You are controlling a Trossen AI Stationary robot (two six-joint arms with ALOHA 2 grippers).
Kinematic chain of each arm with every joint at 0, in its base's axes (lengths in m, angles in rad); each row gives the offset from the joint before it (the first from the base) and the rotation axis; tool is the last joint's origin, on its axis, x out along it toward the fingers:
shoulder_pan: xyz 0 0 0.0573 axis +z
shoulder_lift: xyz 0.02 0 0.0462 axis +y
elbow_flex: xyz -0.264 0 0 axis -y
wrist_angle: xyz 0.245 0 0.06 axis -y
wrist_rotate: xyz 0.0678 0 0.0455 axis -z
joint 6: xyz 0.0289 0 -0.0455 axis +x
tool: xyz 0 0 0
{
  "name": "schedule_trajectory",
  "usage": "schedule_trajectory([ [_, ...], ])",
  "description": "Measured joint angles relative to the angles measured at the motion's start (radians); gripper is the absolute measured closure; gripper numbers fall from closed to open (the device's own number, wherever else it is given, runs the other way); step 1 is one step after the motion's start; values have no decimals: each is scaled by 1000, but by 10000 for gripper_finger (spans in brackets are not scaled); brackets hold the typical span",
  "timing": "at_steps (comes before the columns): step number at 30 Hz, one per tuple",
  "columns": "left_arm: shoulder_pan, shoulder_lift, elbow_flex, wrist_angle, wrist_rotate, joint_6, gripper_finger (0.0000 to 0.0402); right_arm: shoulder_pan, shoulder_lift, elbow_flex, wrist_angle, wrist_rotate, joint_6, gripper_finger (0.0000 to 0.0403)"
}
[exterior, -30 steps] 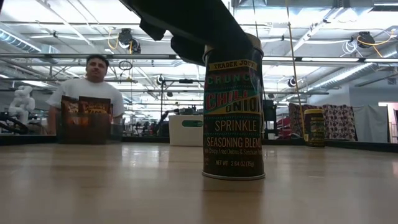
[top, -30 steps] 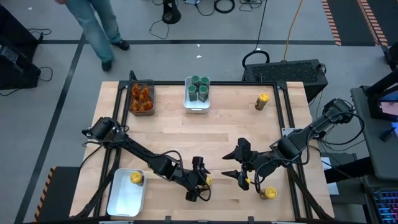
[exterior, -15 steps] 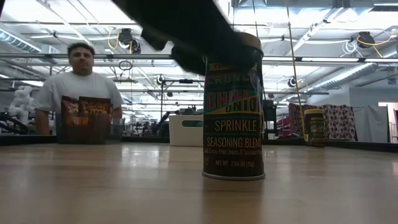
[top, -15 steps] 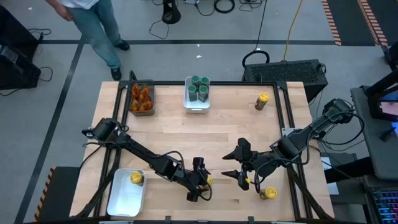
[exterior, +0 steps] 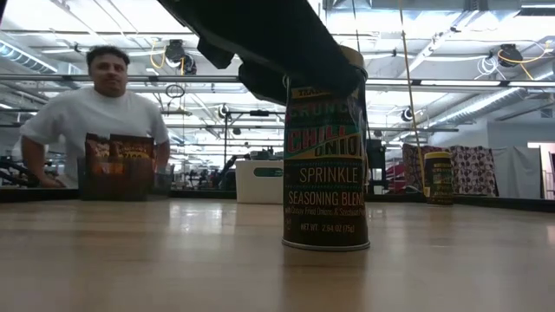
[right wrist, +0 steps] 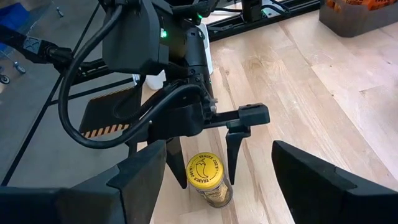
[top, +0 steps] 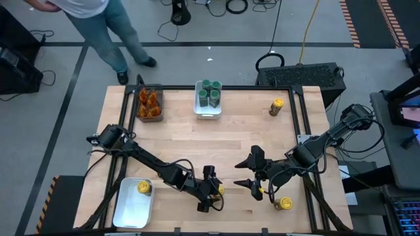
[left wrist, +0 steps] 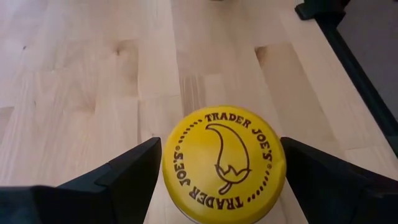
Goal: Sort spices by type
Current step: Put the bottom left yellow seasoning bottle into the bottom white bin
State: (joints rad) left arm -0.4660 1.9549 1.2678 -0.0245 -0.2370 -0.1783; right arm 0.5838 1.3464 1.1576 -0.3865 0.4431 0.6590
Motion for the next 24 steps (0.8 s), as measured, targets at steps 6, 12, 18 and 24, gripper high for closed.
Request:
schedule_trajectory([
  [6, 0, 0, 0, 1, 0, 0, 118, 0, 0, 0, 0, 0, 0, 129],
  [12, 0, 0, 0, 1, -1, -22, 159, 0, 0, 0, 0, 0, 1, 129],
  [18, 0, -23, 0, -10, 1, -49, 167, 0, 0, 0, 0, 0, 2, 129],
  [24, -13, -153, 3, -101, 0, -50, 161, 0, 0, 0, 3, 1, 2, 129],
])
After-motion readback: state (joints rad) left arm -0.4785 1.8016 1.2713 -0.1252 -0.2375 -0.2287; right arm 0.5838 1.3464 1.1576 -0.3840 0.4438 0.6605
